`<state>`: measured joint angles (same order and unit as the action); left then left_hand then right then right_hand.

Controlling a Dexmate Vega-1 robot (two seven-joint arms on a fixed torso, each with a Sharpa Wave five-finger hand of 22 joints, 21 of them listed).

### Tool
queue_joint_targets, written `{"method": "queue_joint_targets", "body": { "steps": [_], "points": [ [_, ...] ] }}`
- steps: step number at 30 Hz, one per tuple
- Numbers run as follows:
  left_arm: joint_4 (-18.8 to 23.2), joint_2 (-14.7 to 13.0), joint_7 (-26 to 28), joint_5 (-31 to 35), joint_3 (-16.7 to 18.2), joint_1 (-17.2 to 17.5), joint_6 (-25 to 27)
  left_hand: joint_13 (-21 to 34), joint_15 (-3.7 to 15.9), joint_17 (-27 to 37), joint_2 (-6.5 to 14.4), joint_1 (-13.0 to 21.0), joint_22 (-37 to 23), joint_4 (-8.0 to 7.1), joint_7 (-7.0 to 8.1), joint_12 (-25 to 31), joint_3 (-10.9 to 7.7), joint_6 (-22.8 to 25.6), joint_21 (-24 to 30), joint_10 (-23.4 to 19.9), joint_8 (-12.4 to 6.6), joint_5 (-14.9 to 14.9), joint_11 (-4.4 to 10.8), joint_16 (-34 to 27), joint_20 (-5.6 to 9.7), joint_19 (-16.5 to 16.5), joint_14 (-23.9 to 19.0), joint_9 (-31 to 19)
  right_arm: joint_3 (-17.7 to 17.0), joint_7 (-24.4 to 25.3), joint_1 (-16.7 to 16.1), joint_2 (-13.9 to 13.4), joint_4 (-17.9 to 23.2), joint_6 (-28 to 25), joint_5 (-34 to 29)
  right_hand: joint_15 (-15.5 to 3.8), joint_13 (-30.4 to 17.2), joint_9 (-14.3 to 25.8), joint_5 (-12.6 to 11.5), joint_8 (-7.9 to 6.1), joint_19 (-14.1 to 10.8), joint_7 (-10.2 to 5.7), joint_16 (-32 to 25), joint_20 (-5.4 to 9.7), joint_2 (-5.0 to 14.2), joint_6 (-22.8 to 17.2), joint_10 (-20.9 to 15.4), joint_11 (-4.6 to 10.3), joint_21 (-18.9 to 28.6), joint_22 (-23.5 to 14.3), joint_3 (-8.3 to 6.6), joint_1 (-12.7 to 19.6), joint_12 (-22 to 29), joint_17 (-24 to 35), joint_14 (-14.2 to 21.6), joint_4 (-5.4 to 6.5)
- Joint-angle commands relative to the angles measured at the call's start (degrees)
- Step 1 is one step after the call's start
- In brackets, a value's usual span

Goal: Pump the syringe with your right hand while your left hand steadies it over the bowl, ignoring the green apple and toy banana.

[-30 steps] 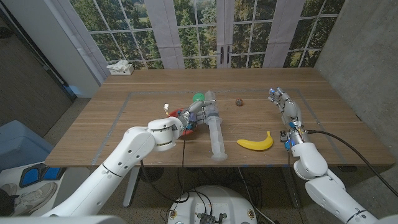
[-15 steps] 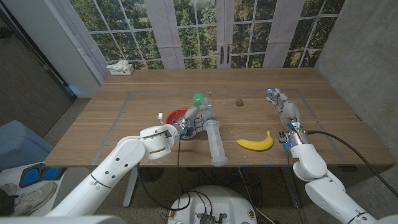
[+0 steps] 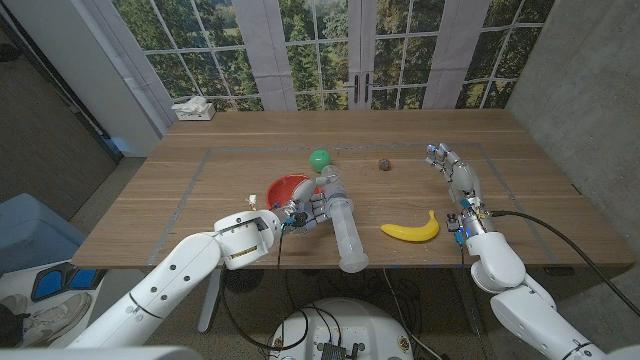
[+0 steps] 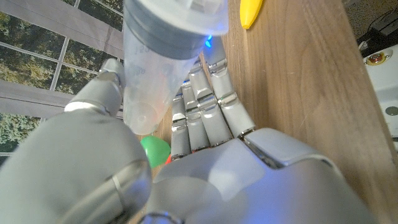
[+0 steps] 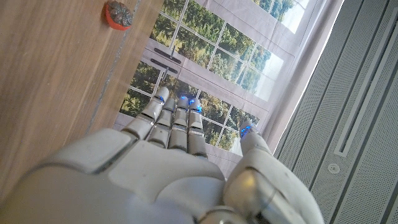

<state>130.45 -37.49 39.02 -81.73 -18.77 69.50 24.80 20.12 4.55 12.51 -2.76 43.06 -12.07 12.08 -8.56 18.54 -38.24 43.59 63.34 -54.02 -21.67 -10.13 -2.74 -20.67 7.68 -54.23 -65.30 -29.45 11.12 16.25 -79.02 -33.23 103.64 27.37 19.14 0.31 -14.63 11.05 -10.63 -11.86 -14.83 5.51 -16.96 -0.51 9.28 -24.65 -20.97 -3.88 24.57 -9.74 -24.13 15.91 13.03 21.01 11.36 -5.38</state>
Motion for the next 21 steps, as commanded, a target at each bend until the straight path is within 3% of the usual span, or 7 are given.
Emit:
{"method": "queue_joint_targets", "body": {
  "steps": [1, 6, 16, 21],
  "points": [
    [2.3, -1.3, 0.6, -2.5, -0.3, 4.9, -8.0, -0.7, 8.7, -0.2, 12.5, 10.8, 0.4, -3.56, 1.6, -1.0, -5.01, 0.4, 0.5, -11.9, -1.28, 0.0, 12.87, 0.5, 3.65, 0.5, -6.9, -1.9, 0.7, -0.9, 1.3, -0.6, -0.2, -1.8, 0.4, -0.12, -0.1, 0.3, -0.2, 0.04, -0.5, -0.26, 0.2, 0.12, -0.23, -0.3, -0.2, -0.04, -0.1, -0.2, -0.05, 0.0, 0.0, -0.1, 0.1, -0.44],
    [2.8, -1.1, -0.2, -1.6, -0.4, 6.4, -11.3, -1.5, 8.67, -0.4, 12.7, 9.7, 0.8, -3.95, 1.91, -2.0, -5.12, -0.6, 0.6, -11.6, -1.58, 0.1, 13.37, 0.9, 3.63, 1.0, -6.8, -2.8, 1.0, -1.3, 2.2, -1.1, -0.3, -2.9, 0.7, -0.1, -0.1, 0.3, -0.2, 0.07, -0.5, -0.23, 0.2, 0.12, -0.24, -0.3, -0.2, 0.02, -0.2, -0.2, -0.04, 0.0, 0.0, -0.1, 0.0, -0.45],
    [2.5, -1.3, -3.4, -7.3, 0.7, 9.2, -14.2, -2.6, 8.66, -0.7, 12.8, 8.2, 1.2, -4.39, 2.84, -3.6, -5.34, -2.0, 0.7, -10.9, -2.17, 0.2, 13.75, 1.6, 3.62, 1.9, -6.4, -4.3, 1.5, -1.4, 3.4, -1.8, 0.1, -4.8, 1.1, -0.13, -0.1, 0.3, -0.2, 0.08, -0.6, -0.18, 0.2, 0.16, -0.26, -0.2, -0.1, 0.0, -0.5, -0.2, -0.02, 0.0, -0.1, -0.1, 0.1, -0.5],
    [3.4, -0.8, -3.2, -5.7, 0.8, 11.3, -17.3, -3.2, 8.63, -0.8, 13.0, 7.1, 1.3, -4.8, 2.89, -4.4, -5.48, -3.1, 0.7, -10.7, -2.47, 0.2, 13.97, 1.9, 3.56, 2.4, -6.4, -5.3, 1.7, -1.1, 3.6, -1.8, 0.1, -4.6, 0.8, -0.39, -0.1, 0.3, -0.2, 0.08, -0.6, -0.16, 0.3, 0.21, -0.27, -0.3, -0.1, 0.09, -0.7, -0.2, -0.02, -0.1, -0.1, -0.2, -0.1, -0.52]
  ]
}}
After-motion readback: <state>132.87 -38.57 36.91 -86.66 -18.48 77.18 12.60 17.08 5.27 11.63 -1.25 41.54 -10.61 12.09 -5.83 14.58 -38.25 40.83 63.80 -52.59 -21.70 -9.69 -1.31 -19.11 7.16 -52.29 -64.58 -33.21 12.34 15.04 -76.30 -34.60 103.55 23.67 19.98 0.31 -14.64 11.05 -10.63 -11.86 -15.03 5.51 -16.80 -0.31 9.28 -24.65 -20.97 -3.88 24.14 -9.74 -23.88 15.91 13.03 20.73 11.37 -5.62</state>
